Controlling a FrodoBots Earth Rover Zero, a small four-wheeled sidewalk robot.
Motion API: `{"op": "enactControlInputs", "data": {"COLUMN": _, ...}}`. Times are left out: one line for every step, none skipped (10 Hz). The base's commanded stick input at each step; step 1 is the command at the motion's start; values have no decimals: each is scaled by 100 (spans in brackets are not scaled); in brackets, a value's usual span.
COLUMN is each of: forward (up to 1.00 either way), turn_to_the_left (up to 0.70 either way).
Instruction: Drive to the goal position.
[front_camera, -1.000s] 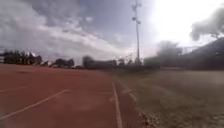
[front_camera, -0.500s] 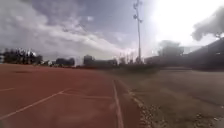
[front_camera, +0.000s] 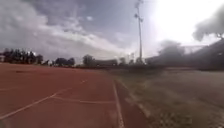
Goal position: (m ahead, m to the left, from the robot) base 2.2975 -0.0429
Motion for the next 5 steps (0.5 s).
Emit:
{"op": "enactControlInputs", "data": {"forward": 70, "turn_to_the_left": 0}}
{"op": "enactControlInputs", "data": {"forward": 70, "turn_to_the_left": 0}}
{"op": "enactControlInputs", "data": {"forward": 70, "turn_to_the_left": 0}}
{"op": "enactControlInputs", "data": {"forward": 70, "turn_to_the_left": 0}}
{"op": "enactControlInputs", "data": {"forward": 70, "turn_to_the_left": 0}}
